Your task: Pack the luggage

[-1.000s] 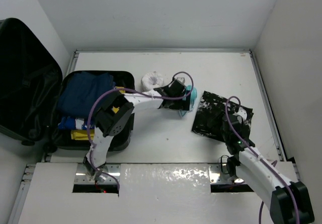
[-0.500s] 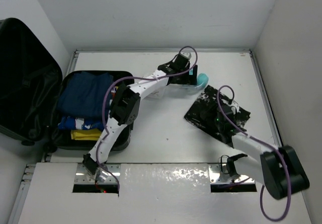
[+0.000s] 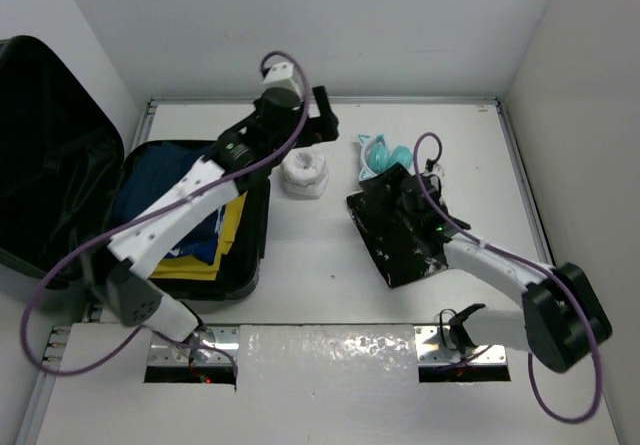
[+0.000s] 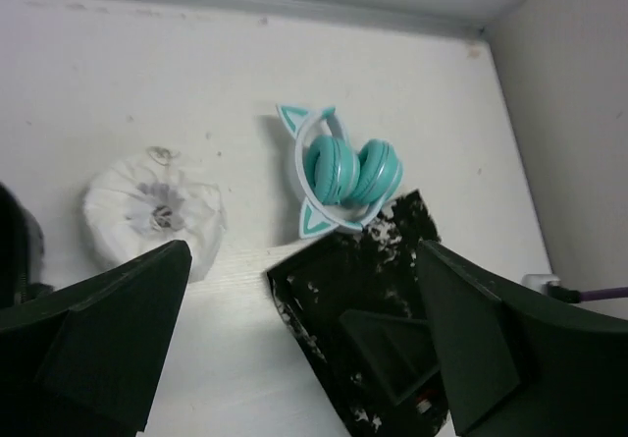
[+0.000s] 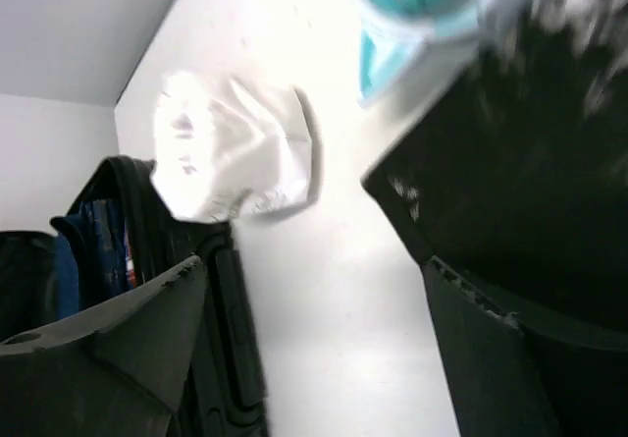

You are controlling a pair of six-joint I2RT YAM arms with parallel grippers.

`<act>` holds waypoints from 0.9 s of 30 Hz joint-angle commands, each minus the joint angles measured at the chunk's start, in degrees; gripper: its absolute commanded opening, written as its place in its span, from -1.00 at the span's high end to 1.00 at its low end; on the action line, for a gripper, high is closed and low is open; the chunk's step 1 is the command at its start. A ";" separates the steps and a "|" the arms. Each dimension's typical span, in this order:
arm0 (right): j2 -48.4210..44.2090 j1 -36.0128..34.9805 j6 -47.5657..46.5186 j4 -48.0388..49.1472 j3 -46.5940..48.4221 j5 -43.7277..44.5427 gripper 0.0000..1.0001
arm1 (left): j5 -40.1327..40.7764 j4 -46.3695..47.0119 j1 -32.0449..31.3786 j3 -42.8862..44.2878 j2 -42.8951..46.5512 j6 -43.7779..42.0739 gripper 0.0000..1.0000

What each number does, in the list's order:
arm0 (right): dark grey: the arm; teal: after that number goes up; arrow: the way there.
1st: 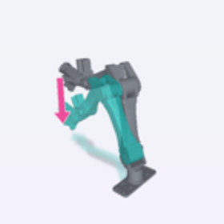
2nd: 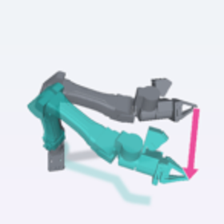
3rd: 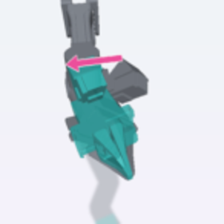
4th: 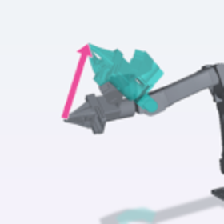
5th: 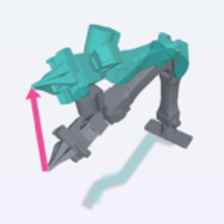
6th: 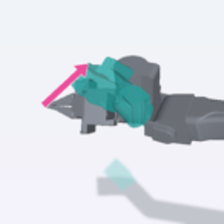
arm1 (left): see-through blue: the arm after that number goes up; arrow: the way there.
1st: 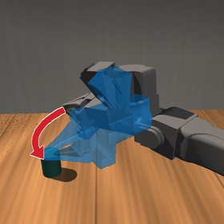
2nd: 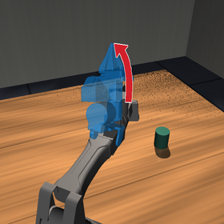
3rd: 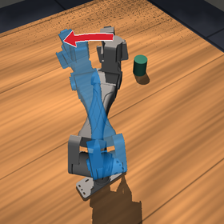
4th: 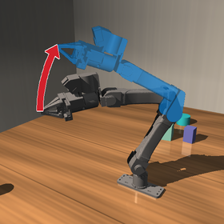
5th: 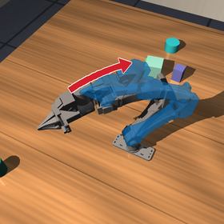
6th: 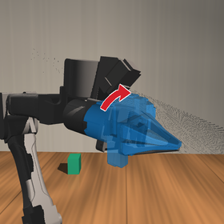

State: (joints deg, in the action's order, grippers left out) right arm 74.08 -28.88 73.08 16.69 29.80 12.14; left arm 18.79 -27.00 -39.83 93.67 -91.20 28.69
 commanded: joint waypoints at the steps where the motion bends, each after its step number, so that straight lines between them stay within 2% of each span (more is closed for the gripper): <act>1: -6.93 1.37 -13.16 -16.21 5.43 8.14 -0.80 | 5.74 1.51 -0.07 -10.74 7.77 1.46 -0.94; 2: -7.63 2.24 -16.97 -19.82 6.05 7.73 -0.81 | 4.95 1.95 -0.07 -13.66 12.05 1.98 -0.94; 3: -7.81 4.69 -25.53 -21.94 6.67 7.03 -0.82 | 3.99 3.70 -0.16 -16.82 14.27 2.42 -0.94; 5: -6.94 7.51 -32.17 -31.15 8.78 8.94 -0.82 | 0.73 5.81 -0.16 -26.31 20.41 3.74 -0.94; 6: -5.46 11.88 -37.78 -34.93 8.78 7.47 -0.82 | -1.97 7.82 -0.24 -32.00 22.27 4.61 -0.94; 7: -4.83 14.01 -39.57 -34.97 8.52 6.94 -0.80 | -2.00 8.71 -0.33 -32.06 23.77 4.88 -0.94; 9: -3.08 19.01 -44.22 -36.63 7.47 4.57 -0.77 | -4.98 9.34 -0.77 -38.54 27.29 6.19 -0.93; 13: -3.68 20.71 -45.48 -36.03 2.48 2.19 -0.63 | -7.88 10.31 -3.05 -48.55 31.07 6.91 -0.93; 15: -4.30 20.54 -43.99 -34.62 -1.30 -1.31 -0.44 | -10.41 10.39 -3.58 -51.29 31.87 7.35 -0.93; 17: -6.66 18.53 -37.88 -28.32 -5.87 -5.44 -0.37 | -14.02 13.79 -4.28 -56.19 33.54 7.09 -0.93; 18: -7.98 16.86 -34.44 -24.64 -12.16 -8.42 -0.34 | -15.61 14.95 -4.46 -57.79 34.24 7.35 -0.93; 21: -13.25 7.81 -17.66 -7.78 -22.11 -1.98 -0.28 | -16.59 15.49 -4.55 -61.23 36.61 8.66 -0.93; 23: -14.23 4.04 -4.26 -2.66 -25.48 1.03 -0.29 | -14.58 12.34 -4.64 -61.32 37.40 10.15 -0.93; 24: -13.97 2.62 -0.52 0.94 -27.15 3.74 -0.31 | -12.83 11.20 -4.55 -61.24 38.63 10.68 -0.93; 27: -10.46 -4.49 9.17 5.27 -24.29 6.66 -0.35 | -8.00 6.54 -4.46 -61.24 40.83 13.05 -0.94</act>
State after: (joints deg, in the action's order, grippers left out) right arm 59.16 -27.62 62.96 16.93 6.35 22.57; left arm 6.44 -18.15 -44.10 32.75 -52.75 38.72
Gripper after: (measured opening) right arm 0.668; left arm 0.968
